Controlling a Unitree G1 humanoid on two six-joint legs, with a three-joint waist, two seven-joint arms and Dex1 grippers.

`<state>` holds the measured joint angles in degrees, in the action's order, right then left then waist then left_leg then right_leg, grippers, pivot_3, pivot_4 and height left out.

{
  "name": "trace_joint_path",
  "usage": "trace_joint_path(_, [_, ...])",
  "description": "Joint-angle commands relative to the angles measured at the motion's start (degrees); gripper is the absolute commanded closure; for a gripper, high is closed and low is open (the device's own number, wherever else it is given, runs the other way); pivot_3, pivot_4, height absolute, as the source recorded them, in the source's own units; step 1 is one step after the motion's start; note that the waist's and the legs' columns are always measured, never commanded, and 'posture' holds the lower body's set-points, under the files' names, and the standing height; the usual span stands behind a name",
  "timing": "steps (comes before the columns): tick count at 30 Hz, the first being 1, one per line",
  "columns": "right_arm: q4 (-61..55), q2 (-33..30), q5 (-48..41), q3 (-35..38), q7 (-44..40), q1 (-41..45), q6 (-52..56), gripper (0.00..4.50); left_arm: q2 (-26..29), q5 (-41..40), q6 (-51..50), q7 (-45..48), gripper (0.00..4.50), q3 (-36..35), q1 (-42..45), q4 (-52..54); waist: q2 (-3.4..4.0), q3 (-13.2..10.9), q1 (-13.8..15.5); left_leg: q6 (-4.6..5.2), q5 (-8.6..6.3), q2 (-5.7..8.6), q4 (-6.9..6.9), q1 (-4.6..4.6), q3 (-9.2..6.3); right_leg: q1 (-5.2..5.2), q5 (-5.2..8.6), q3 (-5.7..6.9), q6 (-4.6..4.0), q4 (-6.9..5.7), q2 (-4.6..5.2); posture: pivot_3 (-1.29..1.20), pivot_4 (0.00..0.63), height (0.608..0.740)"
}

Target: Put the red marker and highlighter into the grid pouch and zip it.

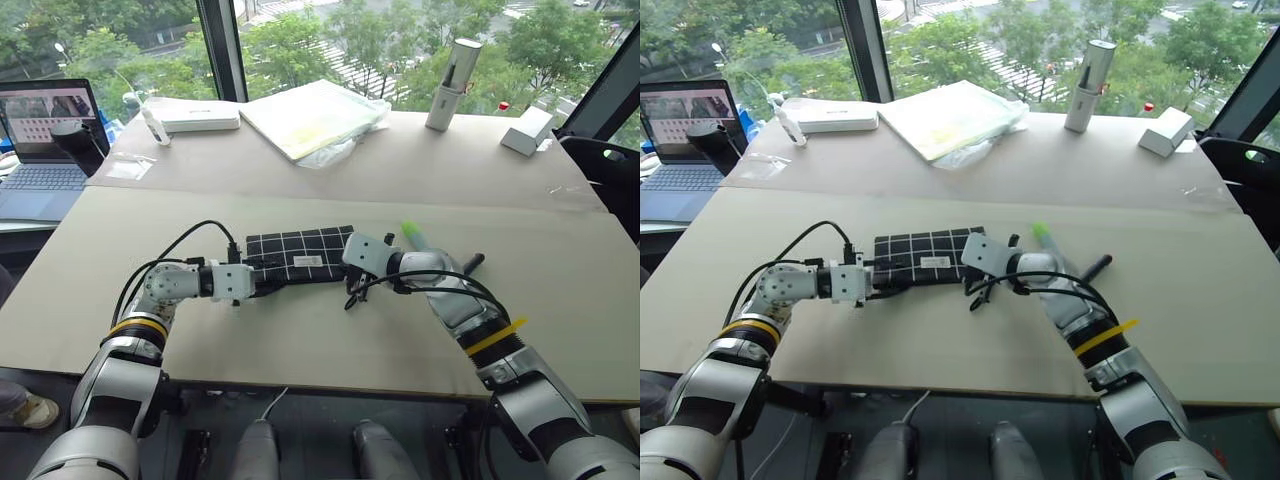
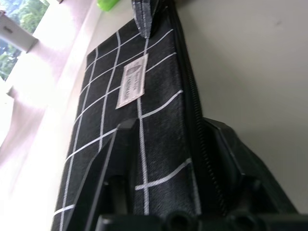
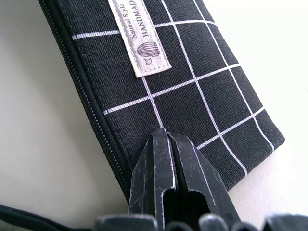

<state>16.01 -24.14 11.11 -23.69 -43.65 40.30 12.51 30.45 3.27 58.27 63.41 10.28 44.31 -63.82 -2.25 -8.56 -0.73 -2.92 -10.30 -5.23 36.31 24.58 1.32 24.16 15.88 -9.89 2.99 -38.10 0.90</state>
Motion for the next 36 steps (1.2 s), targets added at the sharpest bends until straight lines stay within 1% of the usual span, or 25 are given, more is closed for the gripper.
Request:
trace_joint_path(1, [-0.6, -0.4, 0.4, 1.1, -0.4, 0.1, -0.3, 4.5, -0.6, -3.3, -1.4, 3.4, 4.26, -1.1, -0.7, 1.3, 0.0, 0.0, -0.1, 0.0, 0.0, 0.0, 0.0, 0.0, 0.0, 0.01, 0.0, 0.0, 0.0, 0.0, 0.0, 0.0, 0.15, 0.739])
trace_joint_path(2, [-0.7, -0.4, 0.3, 1.0, -0.6, 0.1, -0.3, 4.5, -0.8, -4.2, -1.9, 4.3, 4.43, -1.3, -0.9, 1.8, 0.0, 0.0, -0.1, 0.0, 0.0, 0.0, -0.01, 0.0, 0.0, 0.0, 0.0, 0.0, 0.0, 0.0, 0.0, 0.0, 0.15, 0.739])
trace_joint_path(5, [-0.9, -0.2, -0.5, 1.3, -1.5, 0.0, 0.0, 4.5, -1.3, -6.0, -6.2, 6.1, 4.43, -2.2, -1.7, 3.1, 0.0, 0.0, -0.1, 0.0, 0.0, 0.0, -0.01, 0.0, 0.0, 0.0, 0.0, 0.0, 0.01, 0.0, 0.0, 0.0, 0.15, 0.739])
trace_joint_path(7, [-0.9, 0.4, -1.7, 2.3, -1.9, 0.1, 1.0, 4.5, -1.1, -5.6, -8.3, 5.8, 4.43, -2.2, -2.1, 3.8, 0.0, 0.0, -0.1, 0.0, 0.0, 0.0, -0.01, 0.0, 0.0, 0.0, 0.0, 0.0, 0.01, 0.0, 0.0, 0.0, 0.15, 0.739])
trace_joint_path(9, [-0.7, 2.7, -6.6, 7.0, -1.0, 0.9, 3.0, 4.5, -0.9, -6.5, -11.5, 5.9, 4.43, -2.9, -2.9, 5.0, 0.0, 0.0, -0.2, 0.0, 0.0, 0.0, -0.01, 0.0, 0.0, 0.0, 0.0, 0.0, 0.01, 0.01, 0.0, 0.0, 0.15, 0.739])
trace_joint_path(10, [-0.7, 3.4, -8.2, 8.5, -1.0, 1.2, 3.7, 3.91, -0.8, -6.8, -12.5, 5.9, 4.5, -3.2, -3.2, 5.5, 0.0, 0.0, -0.2, 0.0, 0.0, 0.0, -0.01, 0.0, -0.01, 0.01, 0.0, 0.0, 0.0, 0.0, 0.0, 0.0, 0.15, 0.739])
trace_joint_path(11, [-1.0, 4.3, -10.8, 11.1, -1.1, 1.8, 4.8, 3.76, -0.7, -7.0, -13.8, 5.9, 4.5, -3.5, -3.6, 6.1, 0.0, 0.0, -0.2, 0.0, 0.0, 0.0, -0.02, 0.0, -0.01, 0.01, 0.0, 0.0, 0.0, 0.0, 0.0, 0.0, 0.15, 0.739])
trace_joint_path(13, [-1.6, 5.2, -14.5, 15.5, -0.5, 3.1, 6.7, 2.98, -0.8, -7.8, -16.1, 5.1, 4.5, -4.6, -4.4, 7.2, 0.0, 0.0, -0.3, 0.0, 0.0, 0.0, -0.02, 0.01, -0.02, 0.01, 0.0, 0.0, 0.0, 0.0, 0.0, 0.0, 0.15, 0.739])
trace_joint_path(14, [-1.8, 5.4, -15.6, 16.8, -0.1, 3.5, 7.4, 2.72, -0.9, -8.2, -17.1, 4.7, 4.5, -5.0, -4.7, 7.7, 0.01, 0.0, -0.3, 0.0, 0.0, 0.0, -0.02, 0.01, -0.02, 0.0, 0.0, 0.0, 0.0, 0.0, 0.0, 0.0, 0.15, 0.739])
trace_joint_path(15, [-3.0, 5.0, -17.6, 18.2, -1.2, 3.7, 9.5, 2.16, -1.8, -10.6, -20.2, 4.0, 4.5, -6.7, -4.9, 9.2, 0.01, 0.0, -0.3, 0.0, 0.0, 0.0, -0.02, 0.03, -0.02, 0.02, 0.0, 0.0, 0.0, 0.0, 0.0, 0.0, 0.15, 0.739])
trace_joint_path(16, [-4.1, 4.5, -19.4, 19.5, -2.0, 3.9, 12.0, 2.05, -2.7, -12.7, -23.2, 3.1, 4.5, -8.1, -5.1, 10.9, 0.01, 0.0, -0.3, 0.0, 0.0, 0.0, -0.02, 0.04, -0.02, 0.02, 0.0, 0.0, 0.0, 0.0, 0.0, 0.0, 0.15, 0.739])
trace_joint_path(17, [-5.3, 3.7, -21.5, 21.0, -2.9, 4.2, 14.9, 1.63, -3.5, -14.7, -26.2, 2.3, 4.5, -9.4, -5.4, 12.9, 0.01, 0.0, -0.2, 0.0, 0.0, 0.0, -0.02, 0.03, -0.03, 0.02, 0.0, 0.0, 0.0, 0.0, 0.0, 0.0, 0.15, 0.739])
trace_joint_path(20, [-8.5, 0.6, -24.6, 23.7, -4.2, 3.9, 19.9, 1.63, -5.3, -17.9, -33.8, -0.4, 4.5, -11.6, -7.3, 19.9, 0.01, 0.0, -0.1, 0.0, 0.0, 0.0, -0.01, 0.09, -0.05, 0.03, 0.0, 0.02, 0.01, 0.0, 0.0, 0.0, 0.15, 0.739])
trace_joint_path(22, [-10.4, -1.4, -25.3, 24.2, -4.7, 2.9, 21.1, 1.63, -6.0, -18.9, -37.8, -2.2, 4.5, -12.4, -8.5, 24.1, 0.01, 0.0, -0.1, 0.0, 0.0, 0.0, 0.0, 0.13, -0.07, 0.06, 0.0, 0.03, 0.01, 0.01, 0.0, 0.0, 0.15, 0.739])
trace_joint_path(25, [-13.1, -3.7, -22.8, 21.8, -3.1, -0.3, 21.7, 1.63, -6.7, -20.3, -43.8, -5.0, 4.5, -13.3, -10.3, 31.0, 0.01, 0.0, -0.2, 0.0, 0.0, 0.0, -0.02, 0.12, -0.08, 0.06, 0.01, 0.03, 0.01, 0.01, 0.0, 0.0, 0.15, 0.739])
trace_joint_path(30, [-13.6, -3.5, -20.2, 19.2, 0.4, -2.8, 21.8, 1.63, -6.6, -20.2, -48.3, -7.1, 4.5, -13.2, -12.2, 36.5, 0.01, 0.0, -0.7, 0.01, 0.0, 0.01, -0.03, 0.11, -0.09, 0.08, 0.01, 0.03, 0.01, 0.0, 0.0, 0.0, 0.15, 0.739])
trace_joint_path(36, [-10.3, -0.9, -18.8, 18.8, 5.7, -1.2, 22.2, 1.63, -6.1, -18.3, -48.6, -7.1, 4.5, -11.9, -14.7, 38.7, 0.02, 0.0, -1.0, 0.0, 0.0, 0.02, -0.04, 0.11, -0.11, 0.06, 0.01, 0.03, 0.01, 0.05, 0.0, 0.0, 0.15, 0.739])
